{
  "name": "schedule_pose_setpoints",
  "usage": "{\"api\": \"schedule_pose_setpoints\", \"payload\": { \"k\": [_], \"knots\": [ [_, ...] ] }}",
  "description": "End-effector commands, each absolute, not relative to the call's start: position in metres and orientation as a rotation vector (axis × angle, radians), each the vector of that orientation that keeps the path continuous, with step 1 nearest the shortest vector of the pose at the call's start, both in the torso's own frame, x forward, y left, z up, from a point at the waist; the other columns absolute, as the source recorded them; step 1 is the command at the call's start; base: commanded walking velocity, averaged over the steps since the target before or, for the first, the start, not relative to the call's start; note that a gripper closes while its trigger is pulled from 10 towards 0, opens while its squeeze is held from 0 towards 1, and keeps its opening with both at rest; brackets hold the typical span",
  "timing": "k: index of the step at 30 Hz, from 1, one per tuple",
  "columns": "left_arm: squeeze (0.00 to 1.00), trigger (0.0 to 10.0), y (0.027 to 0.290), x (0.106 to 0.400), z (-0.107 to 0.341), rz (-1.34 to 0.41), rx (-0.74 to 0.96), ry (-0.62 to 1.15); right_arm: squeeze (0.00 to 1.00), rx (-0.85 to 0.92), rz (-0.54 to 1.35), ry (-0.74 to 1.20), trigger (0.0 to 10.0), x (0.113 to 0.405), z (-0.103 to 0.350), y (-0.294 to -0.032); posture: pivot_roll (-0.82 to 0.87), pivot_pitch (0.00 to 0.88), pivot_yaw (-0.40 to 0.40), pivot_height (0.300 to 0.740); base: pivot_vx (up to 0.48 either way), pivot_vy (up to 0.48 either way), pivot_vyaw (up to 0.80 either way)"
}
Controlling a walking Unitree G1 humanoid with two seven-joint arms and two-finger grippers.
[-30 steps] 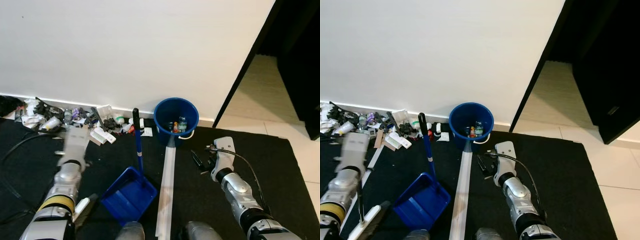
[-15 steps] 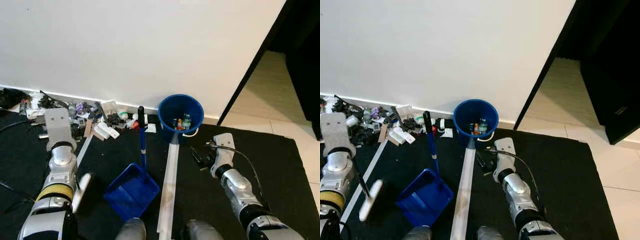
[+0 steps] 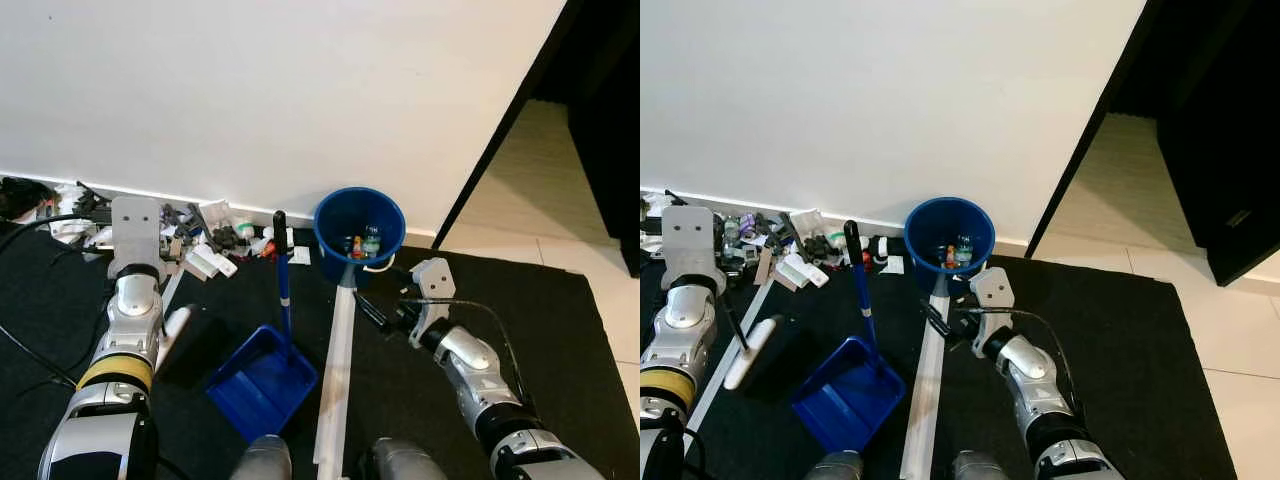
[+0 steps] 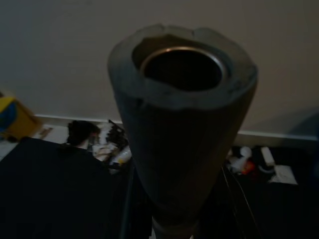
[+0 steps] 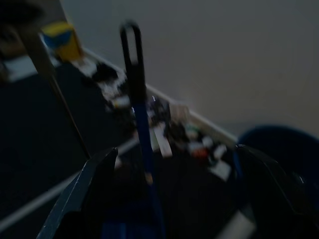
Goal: Sweep floor
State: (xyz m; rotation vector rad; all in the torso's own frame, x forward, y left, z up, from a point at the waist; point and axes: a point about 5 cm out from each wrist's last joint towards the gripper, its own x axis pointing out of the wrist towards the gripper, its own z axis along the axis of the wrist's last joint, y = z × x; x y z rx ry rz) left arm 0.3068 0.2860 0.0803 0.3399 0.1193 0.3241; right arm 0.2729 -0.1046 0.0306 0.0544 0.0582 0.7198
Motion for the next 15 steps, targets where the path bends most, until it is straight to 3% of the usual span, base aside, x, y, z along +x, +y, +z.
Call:
{"api": "schedule_pose_setpoints", "payload": {
  "k": [1, 7, 13, 15],
  "knots": [
    [0.00, 10.0, 0.277, 0.314, 0.090, 0.290, 0.335, 0.055, 1.00, 0.065, 0.740, 0.024, 10.0, 0.274, 0.036, -0.103, 0.12, 0.000, -0.081, 0.740, 0.000, 0.000, 0.00],
    [0.00, 10.0, 0.276, 0.313, 0.090, 0.275, 0.362, 0.060, 1.00, 0.049, 0.841, -0.047, 10.0, 0.284, 0.054, -0.077, 0.13, 0.000, -0.088, 0.740, 0.000, 0.000, 0.00],
    [0.00, 10.0, 0.281, 0.312, 0.089, 0.301, 0.359, 0.083, 1.00, -0.027, 0.827, 0.009, 10.0, 0.290, 0.049, -0.074, 0.14, 0.000, -0.098, 0.740, 0.000, 0.000, 0.00],
    [0.00, 10.0, 0.283, 0.312, 0.083, 0.306, 0.323, 0.149, 0.00, -0.047, 0.738, 0.081, 10.0, 0.294, 0.042, -0.083, 0.15, 0.000, -0.108, 0.740, 0.000, 0.000, 0.00]
  ]
}}
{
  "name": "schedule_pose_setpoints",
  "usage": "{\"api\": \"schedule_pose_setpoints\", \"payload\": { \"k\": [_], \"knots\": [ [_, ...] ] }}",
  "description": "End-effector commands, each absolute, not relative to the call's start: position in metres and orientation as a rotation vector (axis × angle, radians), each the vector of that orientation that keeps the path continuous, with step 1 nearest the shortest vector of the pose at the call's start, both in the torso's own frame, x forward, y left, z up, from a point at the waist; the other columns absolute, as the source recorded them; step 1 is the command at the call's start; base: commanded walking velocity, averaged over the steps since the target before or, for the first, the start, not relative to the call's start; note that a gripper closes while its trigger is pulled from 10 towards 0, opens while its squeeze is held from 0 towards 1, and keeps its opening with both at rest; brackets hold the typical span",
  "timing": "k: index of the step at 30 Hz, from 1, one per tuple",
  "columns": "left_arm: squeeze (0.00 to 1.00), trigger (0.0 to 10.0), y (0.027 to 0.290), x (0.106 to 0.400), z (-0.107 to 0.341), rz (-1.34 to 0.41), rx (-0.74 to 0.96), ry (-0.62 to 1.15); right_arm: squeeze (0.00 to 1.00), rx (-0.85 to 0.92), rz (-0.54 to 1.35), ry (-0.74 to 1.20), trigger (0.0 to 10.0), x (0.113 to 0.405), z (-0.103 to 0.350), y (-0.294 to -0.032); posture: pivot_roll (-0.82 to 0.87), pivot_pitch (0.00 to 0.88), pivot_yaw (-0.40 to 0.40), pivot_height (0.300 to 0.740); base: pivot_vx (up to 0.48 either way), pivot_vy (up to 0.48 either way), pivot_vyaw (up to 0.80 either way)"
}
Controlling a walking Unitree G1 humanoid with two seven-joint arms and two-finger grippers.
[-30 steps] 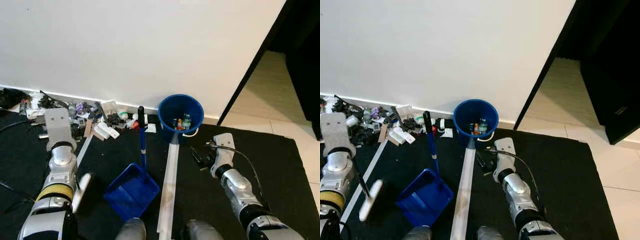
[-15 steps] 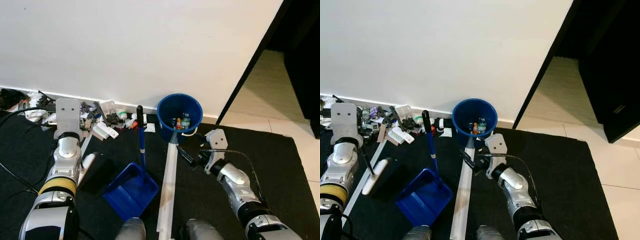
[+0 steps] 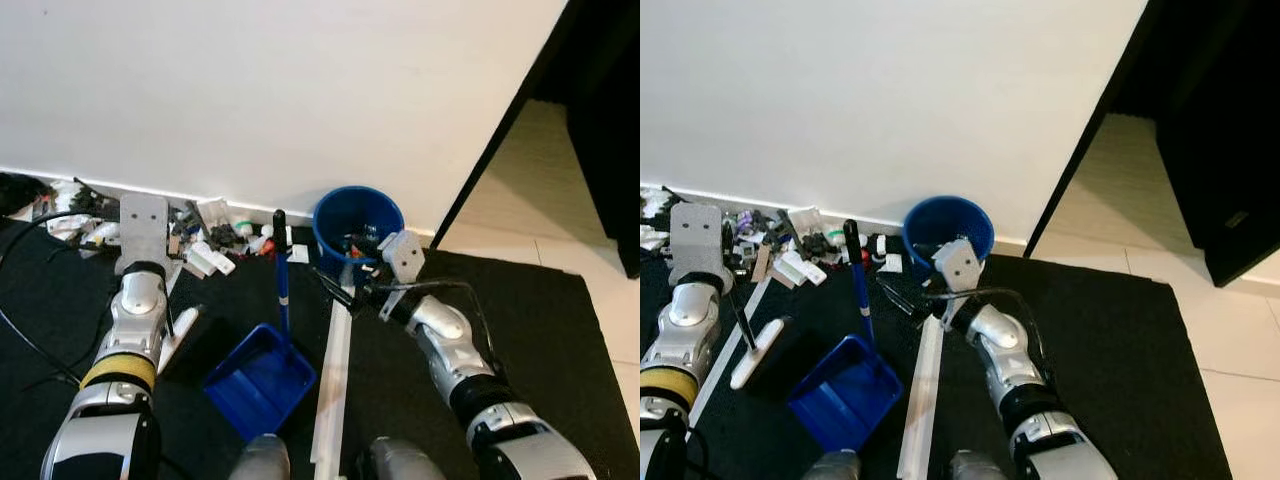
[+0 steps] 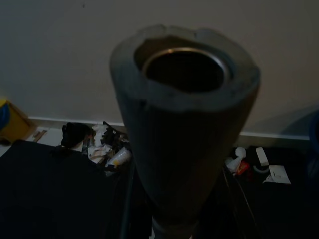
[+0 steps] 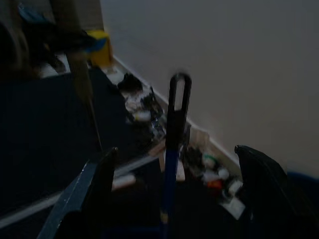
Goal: Sweep floor
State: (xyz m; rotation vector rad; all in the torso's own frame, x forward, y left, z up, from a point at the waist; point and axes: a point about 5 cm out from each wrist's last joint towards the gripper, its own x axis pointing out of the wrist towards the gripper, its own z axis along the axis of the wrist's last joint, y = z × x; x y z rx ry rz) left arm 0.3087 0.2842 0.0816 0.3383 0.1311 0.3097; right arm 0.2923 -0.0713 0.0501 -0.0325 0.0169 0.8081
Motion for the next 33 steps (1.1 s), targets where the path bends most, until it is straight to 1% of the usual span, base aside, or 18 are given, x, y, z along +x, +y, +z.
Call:
{"api": "schedule_pose_setpoints", "payload": {
  "k": [1, 2, 3, 4, 5, 6, 8, 10, 16, 18, 24, 28, 29, 31, 33],
  "knots": [
    [0.00, 10.0, 0.283, 0.312, 0.081, 0.306, 0.323, 0.165, 0.00, -0.040, 0.687, 0.106, 10.0, 0.296, 0.039, -0.089, 0.15, 0.000, -0.109, 0.740, 0.000, 0.000, 0.00],
    [0.00, 10.0, 0.283, 0.312, 0.080, 0.304, 0.325, 0.171, 0.00, -0.032, 0.657, 0.119, 10.0, 0.297, 0.038, -0.092, 0.15, 0.000, -0.109, 0.740, 0.000, 0.000, 0.00],
    [0.00, 10.0, 0.281, 0.312, 0.080, 0.290, 0.334, 0.170, 0.00, 0.003, 0.589, 0.136, 10.0, 0.298, 0.035, -0.100, 0.16, 0.000, -0.109, 0.740, 0.000, 0.000, 0.00],
    [0.00, 10.0, 0.281, 0.312, 0.080, 0.290, 0.334, 0.170, 0.00, 0.003, 0.589, 0.136, 10.0, 0.298, 0.035, -0.100, 0.16, 0.000, -0.109, 0.740, 0.000, 0.000, 0.00],
    [0.00, 10.0, 0.279, 0.312, 0.080, 0.272, 0.354, 0.169, 0.00, 0.051, 0.471, 0.155, 10.0, 0.298, 0.031, -0.116, 0.16, 0.000, -0.109, 0.740, 0.000, 0.000, 0.00],
    [0.00, 10.0, 0.279, 0.312, 0.080, 0.272, 0.354, 0.169, 0.00, 0.051, 0.471, 0.155, 10.0, 0.298, 0.031, -0.116, 0.16, 0.000, -0.109, 0.740, 0.000, 0.000, 0.00],
    [0.00, 10.0, 0.276, 0.312, 0.080, 0.249, 0.364, 0.155, 0.00, 0.067, 0.389, 0.166, 10.0, 0.296, 0.027, -0.128, 0.15, 0.000, -0.103, 0.740, 0.000, 0.000, 0.00],
    [0.00, 10.0, 0.273, 0.312, 0.080, 0.235, 0.367, 0.148, 0.00, 0.062, 0.365, 0.169, 10.0, 0.294, 0.024, -0.133, 0.15, 0.000, -0.098, 0.740, 0.000, 0.240, 0.00],
    [0.00, 10.0, 0.268, 0.314, 0.081, 0.222, 0.372, 0.146, 0.00, 0.052, 0.356, 0.164, 10.0, 0.290, 0.021, -0.136, 0.15, 0.000, -0.089, 0.740, 0.000, 0.480, 0.00],
    [0.00, 10.0, 0.265, 0.316, 0.081, 0.211, 0.316, 0.150, 0.00, 0.057, 0.341, 0.173, 10.0, 0.290, 0.020, -0.137, 0.15, 0.000, -0.089, 0.740, 0.000, 0.480, 0.00],
    [0.00, 10.0, 0.265, 0.313, 0.079, 0.189, 0.337, 0.163, 0.00, 0.063, 0.331, 0.196, 10.0, 0.286, 0.015, -0.135, 0.15, 0.000, -0.092, 0.740, 0.000, 0.000, 0.00],
    [0.00, 10.0, 0.264, 0.311, 0.078, 0.185, 0.316, 0.164, 0.00, 0.061, 0.338, 0.205, 10.0, 0.284, 0.013, -0.134, 0.16, 0.000, -0.097, 0.740, 0.000, 0.000, 0.00],
    [0.00, 10.0, 0.264, 0.311, 0.077, 0.182, 0.299, 0.164, 0.00, 0.049, 0.349, 0.209, 10.0, 0.283, 0.012, -0.134, 0.16, 0.000, -0.098, 0.740, 0.000, 0.000, 0.00],
    [0.00, 10.0, 0.261, 0.309, 0.076, 0.158, 0.322, 0.166, 0.00, 0.007, 0.390, 0.209, 10.0, 0.281, 0.011, -0.130, 0.16, 0.000, -0.100, 0.740, 0.000, 0.000, 0.00],
    [0.00, 10.0, 0.259, 0.308, 0.075, 0.145, 0.335, 0.179, 0.00, 0.007, 0.396, 0.219, 10.0, 0.280, 0.010, -0.129, 0.16, 0.000, -0.100, 0.740, 0.000, -0.296, 0.52]
  ]
}}
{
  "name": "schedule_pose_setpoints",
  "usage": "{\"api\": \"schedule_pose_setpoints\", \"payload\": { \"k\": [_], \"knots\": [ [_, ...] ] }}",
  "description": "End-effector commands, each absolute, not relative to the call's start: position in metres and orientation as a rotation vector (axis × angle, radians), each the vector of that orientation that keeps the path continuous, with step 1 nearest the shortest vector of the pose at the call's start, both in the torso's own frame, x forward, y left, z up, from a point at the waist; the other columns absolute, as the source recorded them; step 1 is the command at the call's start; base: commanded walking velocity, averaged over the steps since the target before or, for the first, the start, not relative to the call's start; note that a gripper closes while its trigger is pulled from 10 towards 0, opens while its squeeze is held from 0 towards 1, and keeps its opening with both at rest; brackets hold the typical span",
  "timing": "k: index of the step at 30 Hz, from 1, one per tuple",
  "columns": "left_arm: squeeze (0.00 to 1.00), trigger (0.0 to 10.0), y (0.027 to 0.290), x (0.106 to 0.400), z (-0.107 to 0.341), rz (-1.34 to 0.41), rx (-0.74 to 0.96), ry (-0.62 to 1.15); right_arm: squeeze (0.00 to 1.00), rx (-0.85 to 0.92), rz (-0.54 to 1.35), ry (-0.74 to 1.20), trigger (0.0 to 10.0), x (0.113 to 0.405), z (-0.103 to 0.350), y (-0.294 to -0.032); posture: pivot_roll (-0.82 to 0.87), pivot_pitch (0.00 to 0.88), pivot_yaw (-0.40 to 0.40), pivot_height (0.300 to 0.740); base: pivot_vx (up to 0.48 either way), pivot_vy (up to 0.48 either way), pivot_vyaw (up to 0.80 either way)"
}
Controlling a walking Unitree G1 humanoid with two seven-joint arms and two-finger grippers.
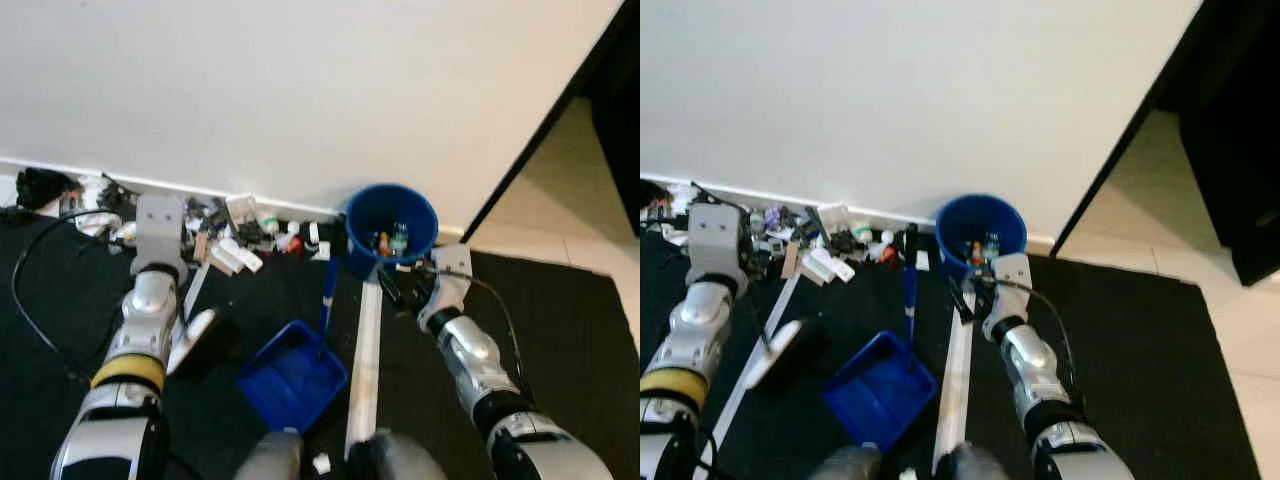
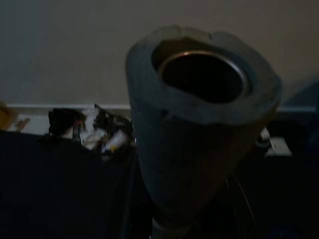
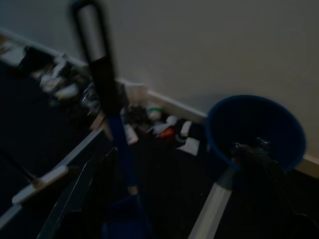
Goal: Sweep floor
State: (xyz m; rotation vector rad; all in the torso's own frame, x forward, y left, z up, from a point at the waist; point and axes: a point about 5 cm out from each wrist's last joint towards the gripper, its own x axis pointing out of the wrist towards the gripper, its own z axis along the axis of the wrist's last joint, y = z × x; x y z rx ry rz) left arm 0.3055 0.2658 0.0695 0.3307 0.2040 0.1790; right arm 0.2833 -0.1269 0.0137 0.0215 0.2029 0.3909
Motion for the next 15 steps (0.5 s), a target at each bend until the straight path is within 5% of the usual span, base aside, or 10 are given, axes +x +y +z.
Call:
{"api": "schedule_pose_setpoints", "payload": {
  "k": [1, 15],
  "knots": [
    [0.00, 10.0, 0.2580, 0.3085, 0.0749, 0.136, 0.348, 0.179, 0.00, -0.003, 0.408, 0.217, 10.0, 0.2798, 0.0102, -0.1284, 0.16, 0.000, -0.102, 0.740, 0.000, -0.480, 0.80],
    [0.00, 10.0, 0.2565, 0.3094, 0.0772, 0.145, 0.350, 0.174, 0.00, -0.047, 0.490, 0.203, 10.0, 0.2787, 0.0121, -0.1209, 0.15, 0.000, -0.100, 0.740, 0.000, -0.480, 0.80]
  ]
}}
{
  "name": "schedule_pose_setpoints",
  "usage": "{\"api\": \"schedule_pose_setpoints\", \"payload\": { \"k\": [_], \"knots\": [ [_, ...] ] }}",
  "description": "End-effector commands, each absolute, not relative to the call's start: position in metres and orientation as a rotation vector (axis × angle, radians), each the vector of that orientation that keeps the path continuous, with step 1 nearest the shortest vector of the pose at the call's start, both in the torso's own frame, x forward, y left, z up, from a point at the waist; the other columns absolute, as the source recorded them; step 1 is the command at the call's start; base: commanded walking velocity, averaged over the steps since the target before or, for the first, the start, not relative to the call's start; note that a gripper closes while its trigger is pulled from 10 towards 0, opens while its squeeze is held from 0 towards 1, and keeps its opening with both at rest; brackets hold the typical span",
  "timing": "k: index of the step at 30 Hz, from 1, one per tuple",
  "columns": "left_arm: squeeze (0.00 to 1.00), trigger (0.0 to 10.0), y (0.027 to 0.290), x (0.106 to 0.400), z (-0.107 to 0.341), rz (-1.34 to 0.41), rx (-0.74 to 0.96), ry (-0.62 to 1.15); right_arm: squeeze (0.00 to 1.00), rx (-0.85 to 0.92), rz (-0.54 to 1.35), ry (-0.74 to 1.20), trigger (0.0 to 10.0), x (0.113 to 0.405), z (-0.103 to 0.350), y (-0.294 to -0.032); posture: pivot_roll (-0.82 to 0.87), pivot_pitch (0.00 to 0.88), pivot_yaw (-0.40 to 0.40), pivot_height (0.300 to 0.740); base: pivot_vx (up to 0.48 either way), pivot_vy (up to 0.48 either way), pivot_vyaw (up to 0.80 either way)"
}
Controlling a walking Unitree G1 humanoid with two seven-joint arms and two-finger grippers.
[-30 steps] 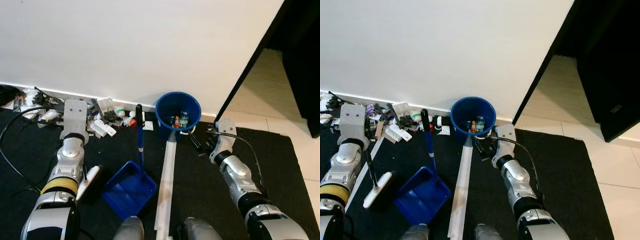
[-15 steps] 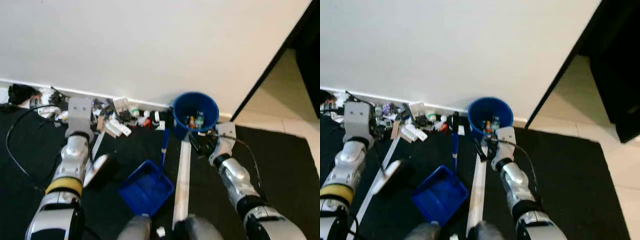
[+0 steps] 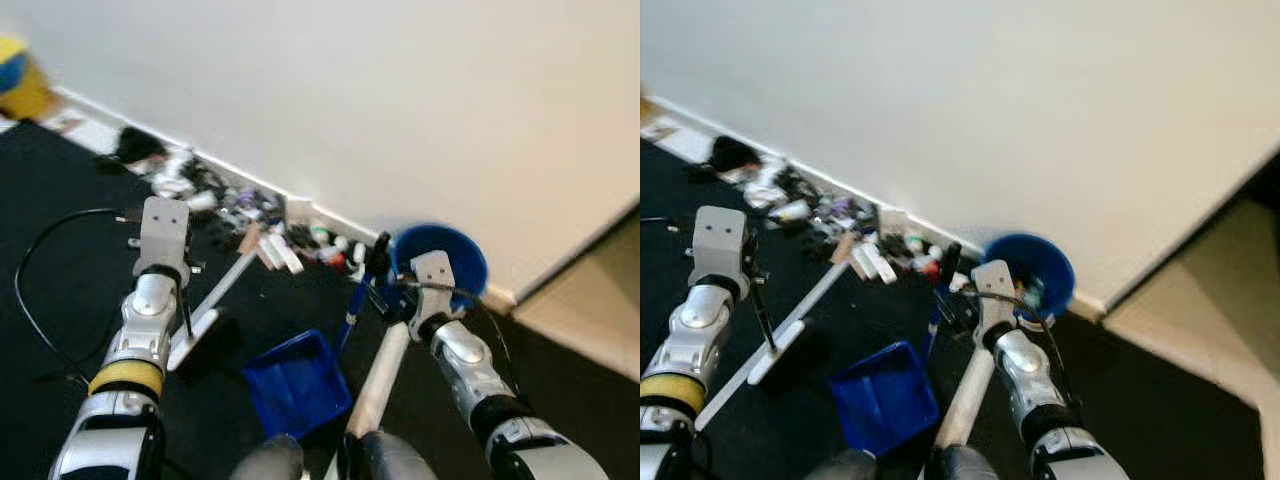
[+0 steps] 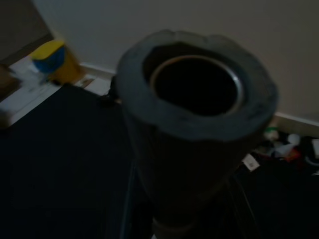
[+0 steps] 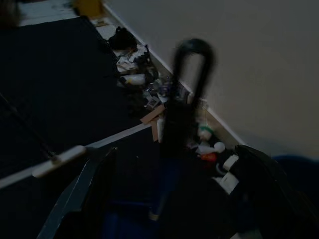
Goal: Sweep floor
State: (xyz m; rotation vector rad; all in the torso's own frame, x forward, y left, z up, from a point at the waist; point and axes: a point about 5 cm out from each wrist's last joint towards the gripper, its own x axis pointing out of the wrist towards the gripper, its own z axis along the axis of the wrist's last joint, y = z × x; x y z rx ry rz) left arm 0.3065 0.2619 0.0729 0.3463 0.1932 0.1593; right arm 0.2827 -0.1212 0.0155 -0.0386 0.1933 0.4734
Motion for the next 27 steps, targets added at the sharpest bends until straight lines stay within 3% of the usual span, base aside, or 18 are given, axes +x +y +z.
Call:
{"api": "schedule_pose_setpoints", "payload": {
  "k": [1, 3, 19, 27],
  "knots": [
    [0.00, 10.0, 0.257, 0.309, 0.077, 0.148, 0.351, 0.174, 0.00, -0.050, 0.512, 0.203, 10.0, 0.278, 0.012, -0.119, 0.16, 0.000, -0.102, 0.740, 0.000, -0.480, 0.80],
    [0.00, 10.0, 0.258, 0.309, 0.078, 0.164, 0.332, 0.172, 0.00, -0.038, 0.531, 0.208, 10.0, 0.276, 0.011, -0.117, 0.16, 0.000, -0.104, 0.740, 0.000, 0.000, 0.80],
    [0.00, 10.0, 0.277, 0.302, 0.076, 0.290, 0.299, 0.225, 0.00, 0.023, 0.641, 0.191, 10.0, 0.271, 0.012, -0.100, 0.16, 0.005, -0.106, 0.740, 0.000, 0.000, 0.00],
    [0.00, 10.0, 0.279, 0.303, 0.082, 0.267, 0.339, 0.218, 0.00, 0.040, 0.666, 0.181, 10.0, 0.272, 0.015, -0.099, 0.17, 0.011, -0.107, 0.740, 0.000, 0.401, 0.00]
  ]
}}
